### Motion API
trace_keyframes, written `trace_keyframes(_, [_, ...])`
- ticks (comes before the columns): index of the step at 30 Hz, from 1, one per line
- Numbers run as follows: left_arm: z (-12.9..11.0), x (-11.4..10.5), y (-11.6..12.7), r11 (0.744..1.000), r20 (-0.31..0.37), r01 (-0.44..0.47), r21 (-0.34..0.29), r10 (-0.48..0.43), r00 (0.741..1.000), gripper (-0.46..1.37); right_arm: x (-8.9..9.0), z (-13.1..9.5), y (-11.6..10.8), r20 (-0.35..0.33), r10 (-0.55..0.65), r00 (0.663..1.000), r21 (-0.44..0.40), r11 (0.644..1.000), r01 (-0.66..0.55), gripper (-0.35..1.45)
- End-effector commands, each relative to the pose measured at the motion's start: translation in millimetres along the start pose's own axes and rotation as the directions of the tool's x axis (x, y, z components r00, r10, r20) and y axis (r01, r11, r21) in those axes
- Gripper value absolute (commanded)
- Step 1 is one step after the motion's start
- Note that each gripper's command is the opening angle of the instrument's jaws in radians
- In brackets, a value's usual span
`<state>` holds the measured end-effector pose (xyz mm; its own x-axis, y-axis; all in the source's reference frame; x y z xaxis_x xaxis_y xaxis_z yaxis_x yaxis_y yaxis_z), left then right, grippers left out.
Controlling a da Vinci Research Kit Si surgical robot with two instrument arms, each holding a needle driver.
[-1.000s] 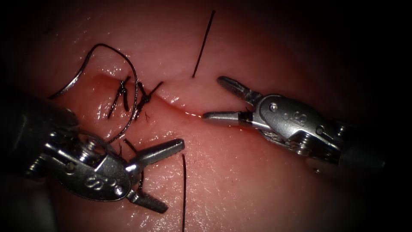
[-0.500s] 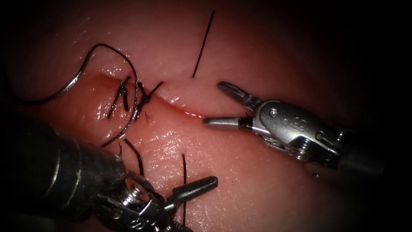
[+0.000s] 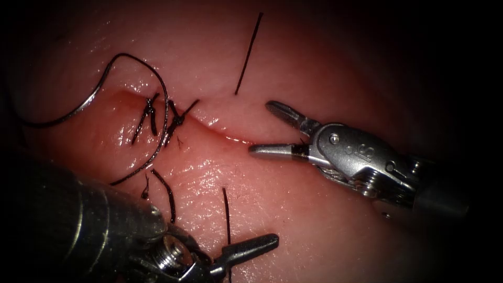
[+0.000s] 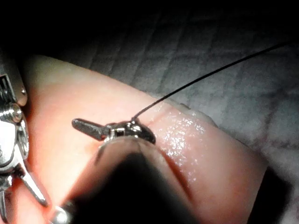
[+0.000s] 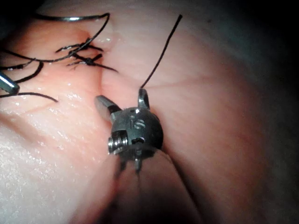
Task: Wound Closure
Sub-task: Grab the suture with the left gripper
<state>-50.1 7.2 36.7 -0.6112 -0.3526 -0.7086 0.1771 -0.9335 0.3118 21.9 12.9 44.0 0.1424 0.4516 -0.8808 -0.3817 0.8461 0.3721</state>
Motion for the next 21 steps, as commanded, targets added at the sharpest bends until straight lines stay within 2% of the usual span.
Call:
trace_keyframes(1, [-0.2, 0.0, 0.1, 1.0, -0.001, -0.001, -0.004, 0.001, 1.0, 0.78, 0.0, 0.0, 0.0, 0.0, 0.0, 1.0, 0.01, 1.0, 0.0, 1.34])
trace_keyframes(4, [-0.4, -0.3, 0.4, 1.0, 0.0, -0.004, -0.01, 0.004, 1.0, 0.46, 0.1, 0.0, -0.1, 0.0, 0.0, 1.0, 0.01, 1.0, 0.0, 1.34])
trace_keyframes(6, [-0.5, -0.4, 0.6, 0.999, 0.017, -0.011, -0.043, 0.011, 1.0, -0.35, 0.1, 0.0, -0.2, 0.0, 0.0, 1.0, 0.01, 1.0, 0.0, 1.34])
trace_keyframes(8, [-0.5, -0.5, 0.6, 0.998, 0.005, -0.026, -0.063, 0.026, 1.0, -0.35, 0.2, 0.0, -0.2, 0.0, 0.0, 1.0, 0.01, 1.0, 0.0, 1.34])
trace_keyframes(21, [-0.7, -1.2, -0.2, 0.995, -0.026, -0.066, -0.074, 0.064, 0.998, -0.35, 0.0, -0.1, -0.4, -0.001, -0.002, 1.0, 0.01, 1.0, 0.002, 1.34])
